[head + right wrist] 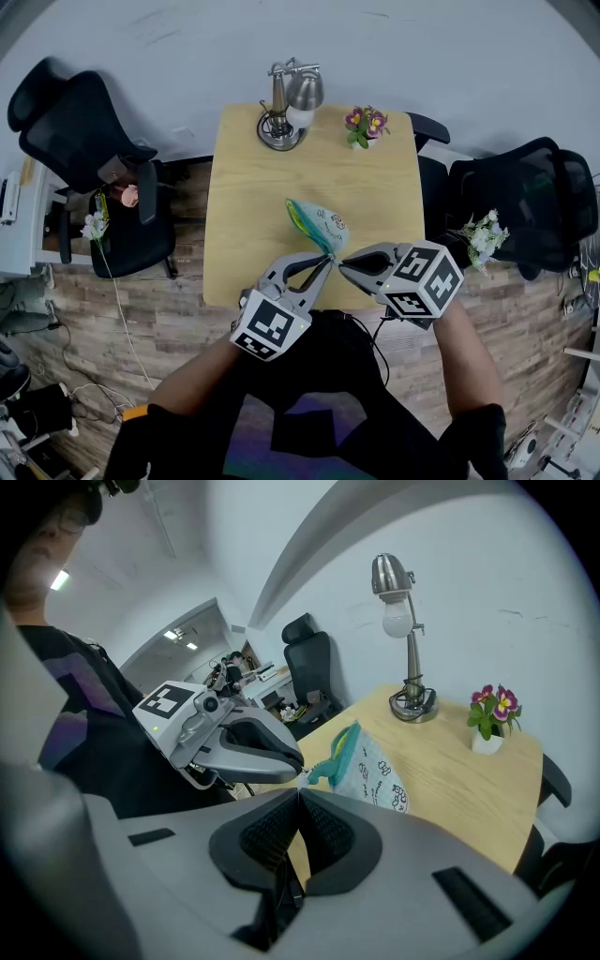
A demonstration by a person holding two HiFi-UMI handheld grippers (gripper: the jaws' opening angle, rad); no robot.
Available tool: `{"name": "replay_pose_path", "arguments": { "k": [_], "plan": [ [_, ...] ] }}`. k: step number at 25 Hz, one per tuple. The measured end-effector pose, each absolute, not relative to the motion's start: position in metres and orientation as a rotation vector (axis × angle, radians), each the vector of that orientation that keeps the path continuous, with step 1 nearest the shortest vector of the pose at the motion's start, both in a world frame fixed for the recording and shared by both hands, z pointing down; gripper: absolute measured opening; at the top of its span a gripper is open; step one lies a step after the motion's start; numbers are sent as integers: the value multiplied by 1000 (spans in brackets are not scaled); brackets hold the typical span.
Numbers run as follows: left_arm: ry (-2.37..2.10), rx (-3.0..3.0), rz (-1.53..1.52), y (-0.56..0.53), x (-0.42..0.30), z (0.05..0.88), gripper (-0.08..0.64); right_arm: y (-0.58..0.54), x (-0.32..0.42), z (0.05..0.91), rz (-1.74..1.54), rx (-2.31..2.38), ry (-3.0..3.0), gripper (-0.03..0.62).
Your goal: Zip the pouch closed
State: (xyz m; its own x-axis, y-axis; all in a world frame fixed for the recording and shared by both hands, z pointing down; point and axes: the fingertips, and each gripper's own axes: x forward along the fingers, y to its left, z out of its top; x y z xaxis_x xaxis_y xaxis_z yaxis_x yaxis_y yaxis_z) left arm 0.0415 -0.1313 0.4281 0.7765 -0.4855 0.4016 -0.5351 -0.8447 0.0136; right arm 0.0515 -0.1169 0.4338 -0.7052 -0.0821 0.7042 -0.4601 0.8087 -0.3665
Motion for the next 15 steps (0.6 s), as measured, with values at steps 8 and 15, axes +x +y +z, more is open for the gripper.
{"name": "replay_pose_path", "arguments": {
  "k": [8, 15],
  "plan": [
    [-808, 2845, 615, -134, 39, 429, 9, -118, 55, 434, 705, 418, -2277, 17],
    [-833, 2838, 646, -140, 34, 430, 9, -116, 58, 430, 688, 433, -2284, 17]
  ]
}}
